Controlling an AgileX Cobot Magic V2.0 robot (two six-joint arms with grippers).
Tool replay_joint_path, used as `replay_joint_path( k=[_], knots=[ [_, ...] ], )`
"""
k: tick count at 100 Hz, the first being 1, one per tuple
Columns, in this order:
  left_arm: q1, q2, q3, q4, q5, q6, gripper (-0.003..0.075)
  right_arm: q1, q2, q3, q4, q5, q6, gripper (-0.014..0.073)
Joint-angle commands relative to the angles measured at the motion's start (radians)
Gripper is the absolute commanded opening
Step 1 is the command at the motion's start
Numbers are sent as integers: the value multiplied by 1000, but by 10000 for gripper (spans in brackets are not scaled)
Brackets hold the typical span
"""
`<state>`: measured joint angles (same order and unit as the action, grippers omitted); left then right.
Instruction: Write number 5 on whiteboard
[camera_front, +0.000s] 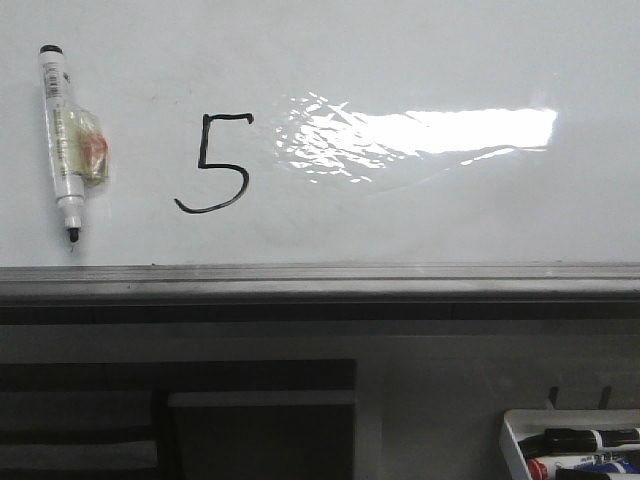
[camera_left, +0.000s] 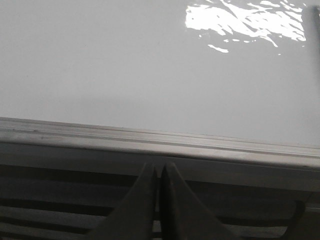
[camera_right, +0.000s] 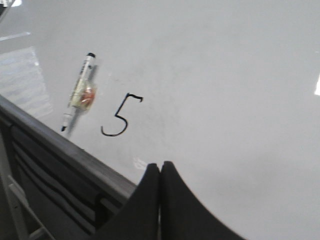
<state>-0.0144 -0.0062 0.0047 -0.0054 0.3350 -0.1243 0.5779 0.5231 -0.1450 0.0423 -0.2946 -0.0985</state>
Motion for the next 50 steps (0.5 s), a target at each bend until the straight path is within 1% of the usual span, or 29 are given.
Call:
replay_joint_path(
  k=[1, 15, 25, 32, 50],
  knots=[
    [2, -28, 18, -12, -53, -5, -20, -81, -23, -28, -60, -57, 51, -62],
    [2, -28, 18, -12, -53, -5, -20, -192, -70, -28, -66, 0, 51, -62],
    [2, -28, 18, -12, -53, -5, -20, -275, -153, -24, -67, 126, 51, -62],
    [2, -28, 18, -12, -53, -5, -20, -335, -225, -3, -67, 180, 51, -62],
    [2, -28, 18, -12, -53, -5, -20, -470, -404, 84, -67, 211, 56, -62]
  ],
)
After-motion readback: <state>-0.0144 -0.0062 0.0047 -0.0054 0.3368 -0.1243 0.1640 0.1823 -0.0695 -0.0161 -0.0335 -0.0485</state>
